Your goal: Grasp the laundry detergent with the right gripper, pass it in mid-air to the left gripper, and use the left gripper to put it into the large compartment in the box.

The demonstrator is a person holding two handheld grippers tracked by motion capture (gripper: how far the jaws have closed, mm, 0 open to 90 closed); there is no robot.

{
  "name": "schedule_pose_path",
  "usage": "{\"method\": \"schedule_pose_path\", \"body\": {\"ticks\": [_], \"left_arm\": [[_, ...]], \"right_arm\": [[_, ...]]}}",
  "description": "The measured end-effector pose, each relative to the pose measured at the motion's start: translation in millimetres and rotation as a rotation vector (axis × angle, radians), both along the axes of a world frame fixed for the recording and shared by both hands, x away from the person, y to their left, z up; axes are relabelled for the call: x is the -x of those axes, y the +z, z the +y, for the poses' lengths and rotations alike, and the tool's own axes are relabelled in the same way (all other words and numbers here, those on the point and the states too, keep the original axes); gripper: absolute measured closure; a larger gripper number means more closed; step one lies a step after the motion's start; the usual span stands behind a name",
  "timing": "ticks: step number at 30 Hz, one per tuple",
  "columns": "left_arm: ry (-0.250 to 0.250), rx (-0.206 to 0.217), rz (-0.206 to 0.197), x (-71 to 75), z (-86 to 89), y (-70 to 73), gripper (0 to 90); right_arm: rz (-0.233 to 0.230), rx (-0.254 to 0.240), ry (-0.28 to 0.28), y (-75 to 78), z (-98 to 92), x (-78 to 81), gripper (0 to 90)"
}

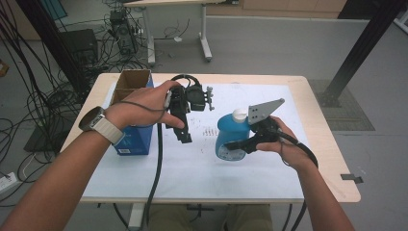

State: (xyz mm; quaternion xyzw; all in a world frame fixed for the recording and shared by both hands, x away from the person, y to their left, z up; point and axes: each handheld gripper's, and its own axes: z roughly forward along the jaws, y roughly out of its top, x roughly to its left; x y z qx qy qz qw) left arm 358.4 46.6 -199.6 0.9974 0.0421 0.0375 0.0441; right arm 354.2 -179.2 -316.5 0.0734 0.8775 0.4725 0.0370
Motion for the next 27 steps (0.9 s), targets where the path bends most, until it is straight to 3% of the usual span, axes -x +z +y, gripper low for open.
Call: {"method": "schedule_pose_path", "body": {"ticks": [17, 27], "left_arm": [[-0.014, -0.023, 0.000, -3.5, -9.4, 19.1, 7.3], [-0.009, -0.035, 0.012, -5.8, -12.9, 22.7, 7.2]], "right_arm": [[0.010, -0.005, 0.038, 4.3, 21.5, -7.4, 43.8], [0.022, 0.002, 0.062, 2.0, 33.3, -10.9, 43.8]]}}
